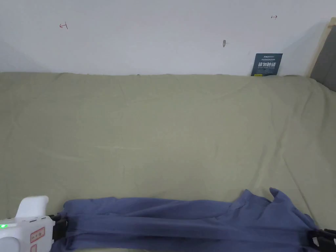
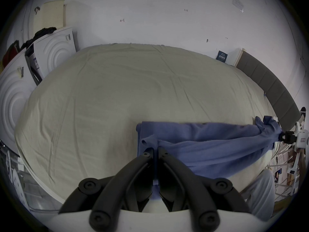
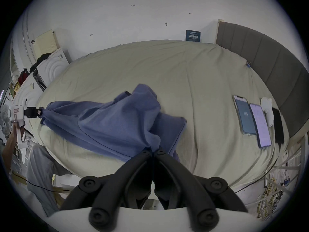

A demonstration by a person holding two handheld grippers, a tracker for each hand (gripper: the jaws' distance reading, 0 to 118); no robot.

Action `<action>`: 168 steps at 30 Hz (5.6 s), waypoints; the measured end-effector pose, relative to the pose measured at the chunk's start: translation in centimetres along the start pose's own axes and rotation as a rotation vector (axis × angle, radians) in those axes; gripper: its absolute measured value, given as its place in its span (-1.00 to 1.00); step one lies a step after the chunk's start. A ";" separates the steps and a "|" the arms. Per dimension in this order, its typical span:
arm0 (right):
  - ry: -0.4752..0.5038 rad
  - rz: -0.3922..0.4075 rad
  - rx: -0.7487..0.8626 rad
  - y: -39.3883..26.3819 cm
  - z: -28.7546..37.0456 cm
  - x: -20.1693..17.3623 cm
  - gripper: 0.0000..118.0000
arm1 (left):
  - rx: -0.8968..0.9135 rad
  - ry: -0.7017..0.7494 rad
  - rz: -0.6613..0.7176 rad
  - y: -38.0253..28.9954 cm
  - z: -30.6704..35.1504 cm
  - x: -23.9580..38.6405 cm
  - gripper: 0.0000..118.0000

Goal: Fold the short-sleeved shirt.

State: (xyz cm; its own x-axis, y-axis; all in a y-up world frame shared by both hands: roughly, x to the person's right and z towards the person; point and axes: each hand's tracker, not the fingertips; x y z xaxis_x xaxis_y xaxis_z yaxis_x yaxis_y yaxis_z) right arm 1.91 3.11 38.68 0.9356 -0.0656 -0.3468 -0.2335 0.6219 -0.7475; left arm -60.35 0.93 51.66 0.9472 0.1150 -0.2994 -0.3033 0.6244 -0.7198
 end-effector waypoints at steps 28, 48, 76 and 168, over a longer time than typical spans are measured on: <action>-0.119 -0.100 0.158 0.0 4.3 -7.0 -0.99 | 0.030 -0.003 0.117 0.1 5.2 -0.9 -1.00; -0.117 0.027 0.378 -2.0 7.1 -20.6 -0.99 | -0.136 -0.356 0.363 2.6 -0.1 -8.0 1.00; -0.140 -0.024 0.413 -2.8 8.5 -20.3 -0.99 | -0.313 -0.618 0.386 4.0 -7.4 -5.0 -0.89; -0.044 -0.083 0.346 -4.1 7.6 -16.8 -0.99 | -0.262 -0.438 0.183 4.6 -2.8 10.3 -1.00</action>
State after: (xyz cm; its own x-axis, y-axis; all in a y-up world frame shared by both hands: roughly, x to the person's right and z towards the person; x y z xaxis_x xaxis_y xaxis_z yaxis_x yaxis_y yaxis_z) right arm -10.82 7.58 51.85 0.9600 -0.0982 -0.2622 -0.0593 0.8439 -0.5332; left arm -52.30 2.85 43.56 0.8143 0.5499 -0.1856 -0.4299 0.3567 -0.8294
